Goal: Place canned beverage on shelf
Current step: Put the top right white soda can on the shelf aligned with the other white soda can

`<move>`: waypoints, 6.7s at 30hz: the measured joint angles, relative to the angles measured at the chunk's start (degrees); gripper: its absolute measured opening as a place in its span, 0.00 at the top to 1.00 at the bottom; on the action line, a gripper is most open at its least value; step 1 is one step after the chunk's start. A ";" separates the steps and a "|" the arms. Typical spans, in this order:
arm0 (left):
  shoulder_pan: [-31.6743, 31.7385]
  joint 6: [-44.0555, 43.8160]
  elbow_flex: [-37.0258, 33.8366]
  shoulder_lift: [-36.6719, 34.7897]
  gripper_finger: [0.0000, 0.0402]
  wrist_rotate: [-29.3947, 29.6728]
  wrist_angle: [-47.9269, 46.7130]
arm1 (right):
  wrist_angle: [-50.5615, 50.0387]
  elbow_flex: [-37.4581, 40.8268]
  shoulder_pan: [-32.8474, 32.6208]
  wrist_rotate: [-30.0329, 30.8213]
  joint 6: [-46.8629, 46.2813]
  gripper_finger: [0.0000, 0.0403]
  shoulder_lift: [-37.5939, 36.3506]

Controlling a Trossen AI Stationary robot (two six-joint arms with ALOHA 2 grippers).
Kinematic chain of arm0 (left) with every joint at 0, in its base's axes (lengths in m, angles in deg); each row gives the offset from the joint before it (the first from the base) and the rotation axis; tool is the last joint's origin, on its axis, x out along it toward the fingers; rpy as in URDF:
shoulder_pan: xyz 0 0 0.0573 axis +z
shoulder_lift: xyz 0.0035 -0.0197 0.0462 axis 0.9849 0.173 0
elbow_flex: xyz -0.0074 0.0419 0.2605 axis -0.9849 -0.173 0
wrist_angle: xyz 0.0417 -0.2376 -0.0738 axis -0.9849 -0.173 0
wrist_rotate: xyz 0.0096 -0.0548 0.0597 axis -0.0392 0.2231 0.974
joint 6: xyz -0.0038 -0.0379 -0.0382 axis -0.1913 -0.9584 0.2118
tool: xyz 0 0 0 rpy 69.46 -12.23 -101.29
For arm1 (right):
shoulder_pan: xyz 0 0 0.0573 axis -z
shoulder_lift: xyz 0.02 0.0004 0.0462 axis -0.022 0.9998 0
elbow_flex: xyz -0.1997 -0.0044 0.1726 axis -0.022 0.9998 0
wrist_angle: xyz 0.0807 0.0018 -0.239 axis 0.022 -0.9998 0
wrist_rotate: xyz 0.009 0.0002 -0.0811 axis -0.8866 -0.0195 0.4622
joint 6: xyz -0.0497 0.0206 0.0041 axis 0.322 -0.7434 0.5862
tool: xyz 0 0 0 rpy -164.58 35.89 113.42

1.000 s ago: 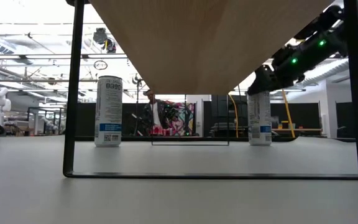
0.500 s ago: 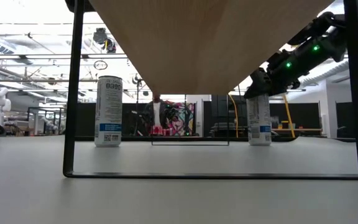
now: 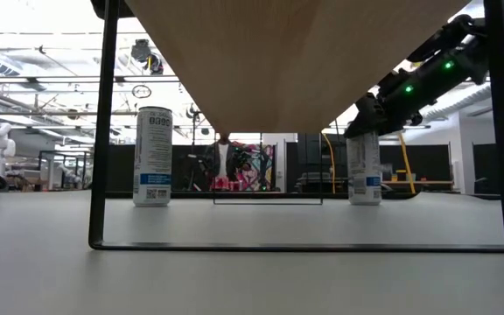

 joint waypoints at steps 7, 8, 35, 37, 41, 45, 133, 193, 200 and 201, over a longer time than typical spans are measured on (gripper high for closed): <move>0.00 0.02 0.01 0.00 0.07 -0.04 -0.02 | -6.07 0.09 -0.04 -14.55 -4.49 0.53 -7.57; 0.00 0.02 0.00 0.00 0.07 -0.04 -0.03 | -7.80 0.09 -0.22 -16.90 -5.75 0.53 -9.04; 0.11 0.03 0.00 0.17 0.07 -2.42 3.52 | -30.61 -16.28 -35.29 -22.96 -12.55 0.53 -23.12; 0.11 0.33 0.02 0.92 0.07 -2.88 5.15 | -29.79 -17.57 -37.96 -21.41 -11.79 0.53 -22.86; 0.14 1.79 0.01 2.94 0.07 -5.58 9.88 | -29.76 -20.12 -43.11 -16.54 -9.63 0.53 -20.94; 0.13 5.69 0.00 5.69 0.07 -7.73 17.98 | -25.47 -22.42 -47.72 -12.76 -6.31 0.53 -17.46; 0.81 10.50 1.60 15.72 0.44 -26.78 37.20 | 19.69 -34.75 -39.34 -40.02 36.62 0.50 19.10; -0.59 18.16 1.70 15.61 0.41 -17.33 38.46 | 17.47 -34.71 -42.38 -26.22 18.91 0.56 19.12; -0.99 18.10 1.70 15.58 0.31 -17.38 38.23 | 18.03 -34.71 -42.38 -26.56 19.38 0.58 19.12; -1.10 18.10 1.71 15.58 0.27 -17.38 38.23 | 17.83 -34.76 -42.38 -26.66 19.38 0.58 19.12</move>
